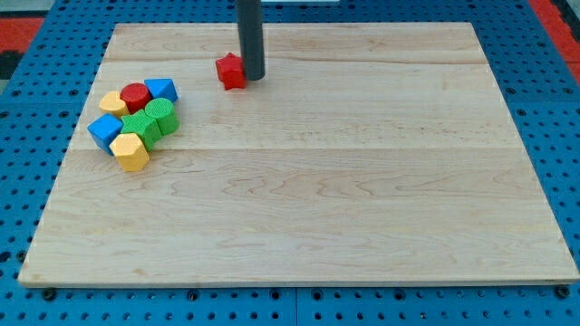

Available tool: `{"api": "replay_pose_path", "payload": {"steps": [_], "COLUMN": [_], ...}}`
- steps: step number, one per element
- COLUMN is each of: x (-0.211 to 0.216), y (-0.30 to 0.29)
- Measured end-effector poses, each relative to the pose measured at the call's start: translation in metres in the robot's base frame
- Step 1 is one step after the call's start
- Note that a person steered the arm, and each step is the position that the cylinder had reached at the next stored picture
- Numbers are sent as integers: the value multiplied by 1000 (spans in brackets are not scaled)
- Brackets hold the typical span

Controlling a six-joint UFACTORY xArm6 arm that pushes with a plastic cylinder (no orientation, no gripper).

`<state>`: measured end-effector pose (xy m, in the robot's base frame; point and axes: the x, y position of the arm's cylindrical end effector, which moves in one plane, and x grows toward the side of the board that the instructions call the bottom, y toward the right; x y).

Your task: Slide the red star to the blue triangle

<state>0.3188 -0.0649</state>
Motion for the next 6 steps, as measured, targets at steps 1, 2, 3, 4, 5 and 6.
{"api": "replay_pose_path", "payload": {"steps": [1,2,3,4,5,6], "x": [5,-38,-78,-70,-25,1], "y": [-29,-26,-7,-52,-88,-93]}}
